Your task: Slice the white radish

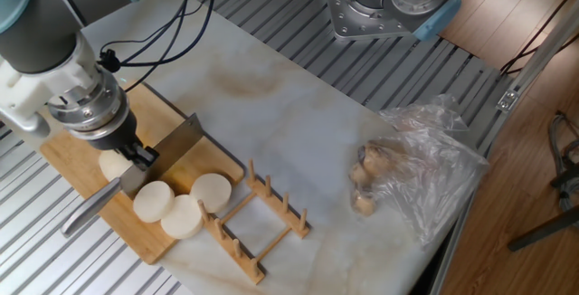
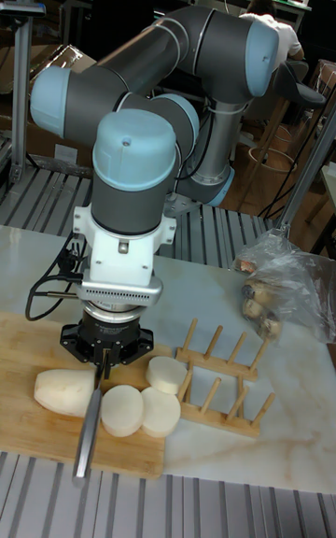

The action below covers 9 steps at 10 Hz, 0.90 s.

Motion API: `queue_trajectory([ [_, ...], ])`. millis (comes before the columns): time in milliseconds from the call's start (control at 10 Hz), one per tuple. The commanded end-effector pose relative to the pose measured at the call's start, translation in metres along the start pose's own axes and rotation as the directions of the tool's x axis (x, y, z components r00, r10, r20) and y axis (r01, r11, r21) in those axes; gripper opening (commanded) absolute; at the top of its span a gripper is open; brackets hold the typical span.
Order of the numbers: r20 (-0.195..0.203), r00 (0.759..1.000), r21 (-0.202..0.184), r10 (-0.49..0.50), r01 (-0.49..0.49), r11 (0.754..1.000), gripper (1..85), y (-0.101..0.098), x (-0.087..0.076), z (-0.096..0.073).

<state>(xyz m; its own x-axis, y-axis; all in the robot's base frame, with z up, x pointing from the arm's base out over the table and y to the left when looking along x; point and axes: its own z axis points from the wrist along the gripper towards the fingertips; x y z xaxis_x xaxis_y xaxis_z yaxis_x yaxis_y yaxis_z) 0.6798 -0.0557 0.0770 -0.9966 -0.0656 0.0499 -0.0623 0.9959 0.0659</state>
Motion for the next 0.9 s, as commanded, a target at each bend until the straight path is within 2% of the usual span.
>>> queue_trajectory([
  [0,-0.004,1.000,-0.012,0.014,-0.014,1.000,15.7,0.0020,-0.0040,0.0027],
  [400,-0.029,0.999,-0.024,0.028,-0.029,0.999,13.7,0.0049,0.0027,0.0048],
  [800,-0.014,0.999,-0.012,0.040,-0.040,0.999,11.3,0.0049,-0.0002,0.0112],
])
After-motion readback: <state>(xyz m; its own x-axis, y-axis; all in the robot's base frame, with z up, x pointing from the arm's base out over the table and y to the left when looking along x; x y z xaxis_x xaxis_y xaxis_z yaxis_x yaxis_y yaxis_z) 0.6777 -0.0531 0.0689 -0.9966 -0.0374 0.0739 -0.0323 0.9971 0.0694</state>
